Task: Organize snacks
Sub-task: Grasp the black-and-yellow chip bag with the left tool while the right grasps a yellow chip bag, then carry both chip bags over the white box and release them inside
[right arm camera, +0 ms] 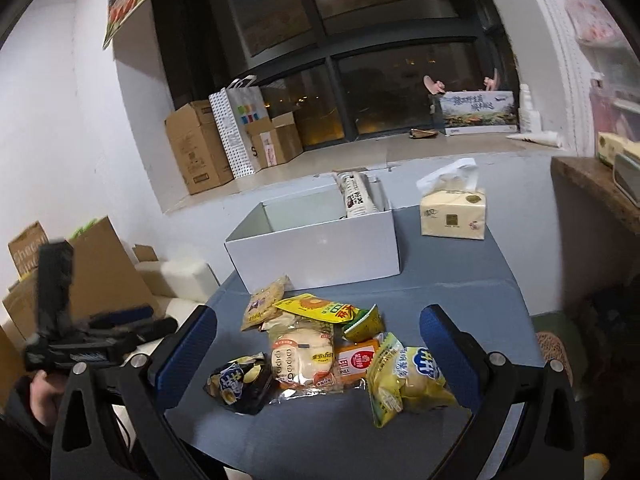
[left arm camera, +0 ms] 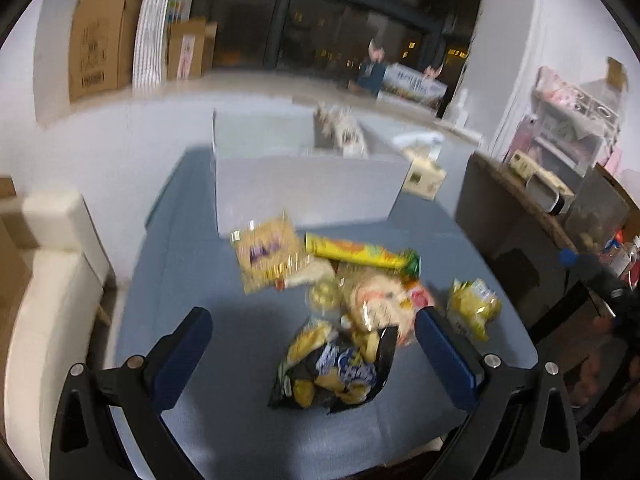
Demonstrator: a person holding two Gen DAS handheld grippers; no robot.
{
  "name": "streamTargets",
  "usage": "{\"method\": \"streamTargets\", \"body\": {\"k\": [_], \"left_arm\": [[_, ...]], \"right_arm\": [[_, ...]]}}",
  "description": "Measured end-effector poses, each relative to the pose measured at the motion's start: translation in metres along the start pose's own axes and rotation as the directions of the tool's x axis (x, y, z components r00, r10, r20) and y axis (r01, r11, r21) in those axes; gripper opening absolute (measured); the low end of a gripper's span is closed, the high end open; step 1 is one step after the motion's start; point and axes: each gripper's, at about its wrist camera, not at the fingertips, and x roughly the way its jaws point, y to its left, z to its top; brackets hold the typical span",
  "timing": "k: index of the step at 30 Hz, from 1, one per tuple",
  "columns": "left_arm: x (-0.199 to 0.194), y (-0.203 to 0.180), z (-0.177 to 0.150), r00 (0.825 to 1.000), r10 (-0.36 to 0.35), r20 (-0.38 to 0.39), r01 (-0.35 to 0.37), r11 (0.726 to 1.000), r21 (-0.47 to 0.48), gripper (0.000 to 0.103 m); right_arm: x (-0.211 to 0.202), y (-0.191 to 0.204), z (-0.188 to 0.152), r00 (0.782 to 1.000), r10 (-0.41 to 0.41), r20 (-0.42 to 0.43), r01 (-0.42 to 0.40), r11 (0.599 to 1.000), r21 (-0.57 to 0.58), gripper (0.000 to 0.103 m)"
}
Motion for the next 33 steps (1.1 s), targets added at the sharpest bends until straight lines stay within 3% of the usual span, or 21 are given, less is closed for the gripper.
{"method": "streamTargets", "body": {"k": [4, 8, 14, 15, 18, 24, 28, 33], "left_arm": [[0.036, 0.005, -0.006, 0.993, -0.022, -0.116, 0.017, 0.999, -0.039, 0.103], [0.068, -0.003, -0.019, 0.966, -0.096, -0.241, 0.099, 0.995, 0.000, 0.103], [0.100, -0.017, -0.034, 0.942, -0.053, -0.332, 0.088, 0.992, 0.092, 0.102], [0.102, -0.018, -0.036, 0.942, -0.048, -0.332, 0.087, 0.991, 0.104, 0.096], [0.101, -0.018, -0.037, 0.945, -0.053, -0.322, 0.095, 0.989, 0.115, 0.084], [0.077, -0.016, -0.033, 0.965, -0.063, -0.255, 0.095, 0.989, 0.116, 0.081], [0.038, -0.013, -0.020, 0.987, -0.081, -0.139, 0.098, 0.988, 0.115, 0.081], [-0.001, -0.014, -0.004, 0.994, -0.112, -0.003, 0.111, 0.984, 0.137, 0.081]], "right_arm": [[-0.004, -0.003, -0.003, 1.000, -0.008, 0.002, 0.008, 1.000, 0.005, 0.103], [-0.005, -0.004, -0.008, 1.000, -0.015, -0.007, 0.015, 1.000, 0.004, 0.103], [-0.005, -0.010, -0.013, 0.999, -0.026, -0.018, 0.027, 0.999, 0.019, 0.103], [-0.004, -0.011, -0.014, 0.999, -0.027, -0.023, 0.027, 0.999, 0.021, 0.103], [0.000, -0.011, -0.018, 0.999, -0.031, -0.045, 0.032, 0.999, 0.018, 0.103], [0.023, -0.028, -0.026, 0.985, -0.086, -0.150, 0.095, 0.994, 0.054, 0.103], [0.053, -0.048, -0.034, 0.964, -0.082, -0.251, 0.108, 0.990, 0.092, 0.103], [0.087, -0.059, -0.039, 0.937, -0.105, -0.333, 0.128, 0.991, 0.049, 0.103]]}}
